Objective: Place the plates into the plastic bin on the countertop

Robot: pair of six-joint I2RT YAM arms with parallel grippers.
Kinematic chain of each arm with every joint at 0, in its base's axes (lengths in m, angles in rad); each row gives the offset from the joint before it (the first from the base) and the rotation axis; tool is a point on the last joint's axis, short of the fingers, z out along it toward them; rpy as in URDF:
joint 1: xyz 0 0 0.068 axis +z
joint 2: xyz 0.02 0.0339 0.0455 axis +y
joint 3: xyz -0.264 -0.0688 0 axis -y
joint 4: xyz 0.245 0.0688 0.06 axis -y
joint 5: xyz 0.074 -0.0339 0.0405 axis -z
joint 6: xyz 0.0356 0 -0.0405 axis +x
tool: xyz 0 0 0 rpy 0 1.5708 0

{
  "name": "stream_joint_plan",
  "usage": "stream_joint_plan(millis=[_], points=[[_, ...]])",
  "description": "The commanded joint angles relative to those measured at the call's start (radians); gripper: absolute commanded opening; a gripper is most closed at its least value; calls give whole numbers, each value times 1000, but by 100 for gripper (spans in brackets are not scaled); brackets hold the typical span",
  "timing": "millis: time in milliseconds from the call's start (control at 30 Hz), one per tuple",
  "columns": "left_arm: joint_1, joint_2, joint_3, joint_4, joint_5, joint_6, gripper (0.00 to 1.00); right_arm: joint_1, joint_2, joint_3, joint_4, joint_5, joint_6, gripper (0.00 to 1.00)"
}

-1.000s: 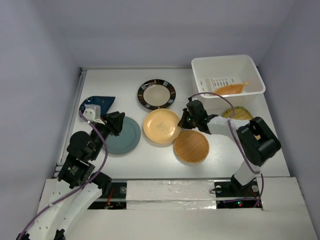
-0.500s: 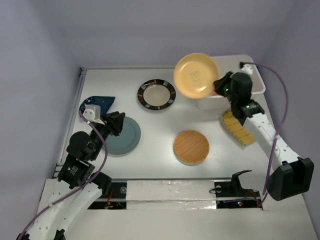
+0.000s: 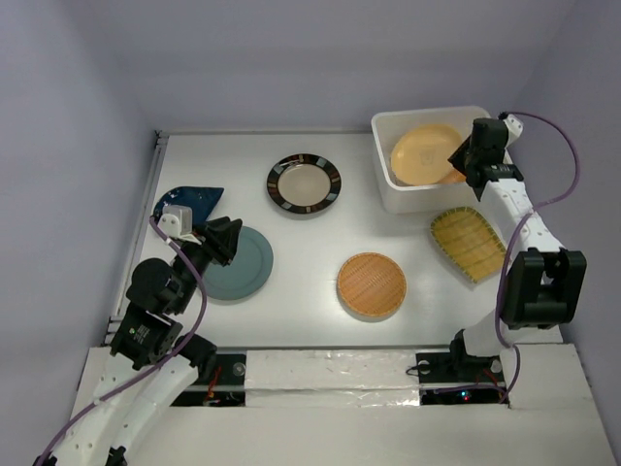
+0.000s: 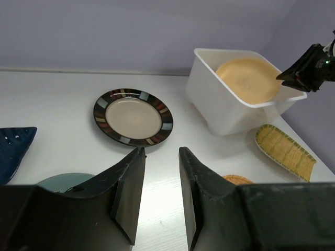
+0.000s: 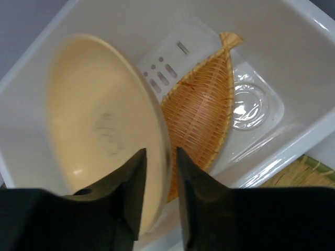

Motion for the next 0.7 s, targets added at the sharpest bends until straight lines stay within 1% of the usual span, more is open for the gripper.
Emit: stream_joint_plan(millis=[0, 67, 133, 167, 200, 233, 267, 300, 333, 367, 400, 433, 467, 500, 533, 567, 600, 633, 667], points=[[4, -11, 36, 29, 11, -5, 30, 0, -55, 69, 18, 29, -11, 41], [4, -11, 36, 29, 11, -5, 30, 0, -95, 45, 40, -6, -12, 51], [4, -9, 36, 29, 11, -5, 30, 0, -130, 9, 88, -65, -14, 52], [4, -9, 36, 29, 9, -5, 30, 17, -171, -36, 104, -120, -14, 46], [4, -9, 36, 29, 8, -5, 30, 60, -190, -63, 122, -148, -21, 39], [4, -8, 36, 29, 6, -5, 30, 93, -207, -89, 153, -176, -26, 28], [4, -8, 37, 29, 4, -5, 30, 136, -219, -131, 162, -223, -29, 5], [4, -6, 37, 29, 3, -5, 30, 188, -227, -147, 170, -240, -40, 1], [4, -3, 37, 29, -2, -5, 29, 309, -221, -159, 170, -244, -41, 0], [4, 0, 37, 29, -3, -5, 27, 369, -212, -170, 176, -244, -35, 0], [4, 2, 39, 27, -8, -5, 22, 428, -183, -198, 191, -253, -5, 0], [4, 5, 39, 27, -12, -5, 17, 530, -163, -212, 240, -267, 14, 0], [4, 6, 39, 27, -15, -5, 12, 576, -140, -218, 257, -274, 32, 0], [4, 6, 40, 24, -22, -6, 5, 619, -114, -219, 271, -270, 53, 0], [4, 6, 40, 21, -35, -6, 2, 661, -62, -219, 324, -271, 90, 0], [4, 6, 42, 19, -38, -8, 0, 728, -32, -215, 345, -286, 106, 0], [4, 5, 42, 18, -45, -10, 0, 761, -3, -206, 359, -290, 120, 1], [4, 3, 42, 16, -49, -10, 0, 790, 61, -181, 379, -291, 139, 4], [4, 5, 42, 16, -49, -11, 0, 816, 95, -167, 389, -294, 147, 14]])
